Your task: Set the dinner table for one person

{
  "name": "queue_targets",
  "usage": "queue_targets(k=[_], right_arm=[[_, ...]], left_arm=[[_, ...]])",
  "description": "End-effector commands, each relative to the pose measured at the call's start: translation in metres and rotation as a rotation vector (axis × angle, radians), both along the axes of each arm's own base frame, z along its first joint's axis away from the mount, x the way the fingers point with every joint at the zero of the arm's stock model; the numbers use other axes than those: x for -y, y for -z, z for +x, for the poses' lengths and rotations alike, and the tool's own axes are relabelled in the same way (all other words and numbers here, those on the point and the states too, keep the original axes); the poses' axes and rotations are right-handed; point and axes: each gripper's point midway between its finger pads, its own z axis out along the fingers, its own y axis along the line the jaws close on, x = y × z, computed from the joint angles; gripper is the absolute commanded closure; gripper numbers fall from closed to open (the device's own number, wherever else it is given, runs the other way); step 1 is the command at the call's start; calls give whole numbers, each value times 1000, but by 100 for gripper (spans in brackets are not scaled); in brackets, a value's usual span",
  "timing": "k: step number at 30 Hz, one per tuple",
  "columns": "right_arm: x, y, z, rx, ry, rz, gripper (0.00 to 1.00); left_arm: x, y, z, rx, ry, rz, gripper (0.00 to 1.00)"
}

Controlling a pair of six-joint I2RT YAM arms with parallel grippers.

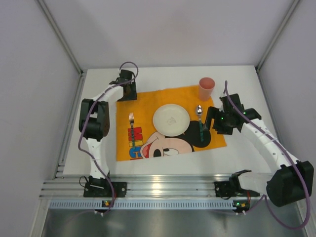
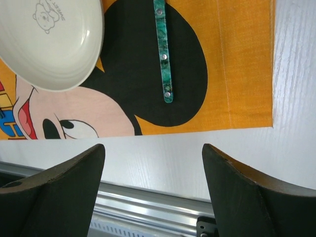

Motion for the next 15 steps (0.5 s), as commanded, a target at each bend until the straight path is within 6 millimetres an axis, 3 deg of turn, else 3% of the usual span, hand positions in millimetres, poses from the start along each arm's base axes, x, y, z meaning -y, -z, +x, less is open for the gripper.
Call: queue_targets(k=[1,7,15], right_arm=[[-7,-7,4,60,5,44,20],[-7,0,-3,57,14,56,20],[-6,-1,-9,59,42,73,20]], left_arm=[[-9,11,-22,-37,-23,-48,33],[-31,39,-34,-131,-60,-122,37],[-47,54,-20,-150,-86,-150,36]])
